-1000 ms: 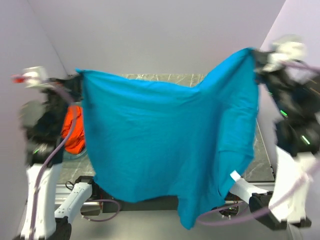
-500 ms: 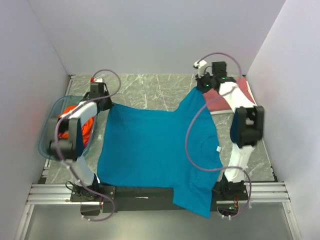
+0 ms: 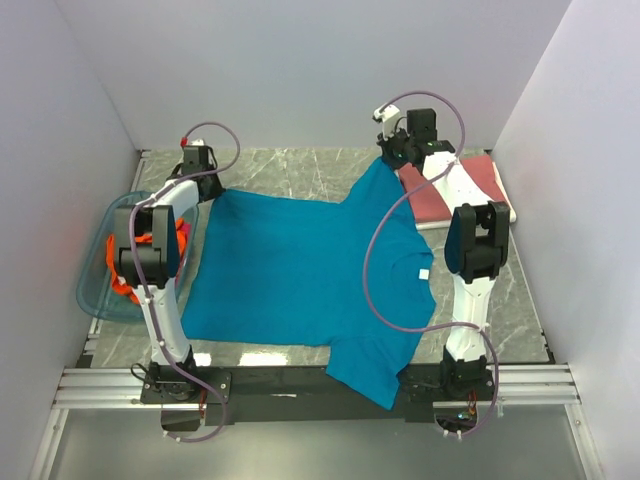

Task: Fold and stack the t-shirts
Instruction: Fold the tshirt

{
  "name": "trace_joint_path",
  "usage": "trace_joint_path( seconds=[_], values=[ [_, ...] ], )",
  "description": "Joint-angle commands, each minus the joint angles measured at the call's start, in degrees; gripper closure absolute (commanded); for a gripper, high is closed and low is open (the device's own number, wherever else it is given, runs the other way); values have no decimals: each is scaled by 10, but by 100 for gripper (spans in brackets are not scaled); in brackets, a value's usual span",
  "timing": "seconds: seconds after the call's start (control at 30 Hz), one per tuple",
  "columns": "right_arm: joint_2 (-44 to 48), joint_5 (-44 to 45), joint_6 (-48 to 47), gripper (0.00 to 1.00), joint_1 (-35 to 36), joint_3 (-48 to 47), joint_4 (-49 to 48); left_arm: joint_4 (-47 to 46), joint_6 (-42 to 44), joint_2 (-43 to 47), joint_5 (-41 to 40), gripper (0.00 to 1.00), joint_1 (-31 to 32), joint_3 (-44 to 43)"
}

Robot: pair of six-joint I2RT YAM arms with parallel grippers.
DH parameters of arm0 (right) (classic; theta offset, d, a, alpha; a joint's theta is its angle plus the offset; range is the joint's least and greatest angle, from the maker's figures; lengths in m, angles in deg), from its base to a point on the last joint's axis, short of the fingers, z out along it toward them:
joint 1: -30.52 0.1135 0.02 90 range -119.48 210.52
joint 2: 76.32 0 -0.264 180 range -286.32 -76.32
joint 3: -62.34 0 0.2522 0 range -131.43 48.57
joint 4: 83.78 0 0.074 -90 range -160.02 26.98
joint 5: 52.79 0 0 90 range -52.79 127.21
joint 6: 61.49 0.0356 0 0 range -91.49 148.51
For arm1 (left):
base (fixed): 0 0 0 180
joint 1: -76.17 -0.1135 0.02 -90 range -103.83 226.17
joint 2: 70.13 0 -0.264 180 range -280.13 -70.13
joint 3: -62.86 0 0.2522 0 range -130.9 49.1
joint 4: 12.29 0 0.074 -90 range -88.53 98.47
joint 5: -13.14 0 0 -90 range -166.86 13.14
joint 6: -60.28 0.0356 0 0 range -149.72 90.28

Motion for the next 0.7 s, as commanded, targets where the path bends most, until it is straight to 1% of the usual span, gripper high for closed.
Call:
trace_joint_path(
  seconds=[0.0,0.23,0.27,0.47,0.67],
  values=[
    [55,-4,13,100,-3,18,-27,-7,9,-1,2,100,-11,-19],
    [74,-23,23,100,-4,38,-24,-18,19,-10,19,100,-12,-22],
    [85,-29,23,100,-3,45,-26,-18,20,-14,20,100,-25,-28],
    [150,-47,31,100,-4,116,-51,-7,27,-46,25,100,-29,-64],
    [201,-69,40,100,-4,176,-65,-12,24,-50,30,100,-30,-66]
  ],
)
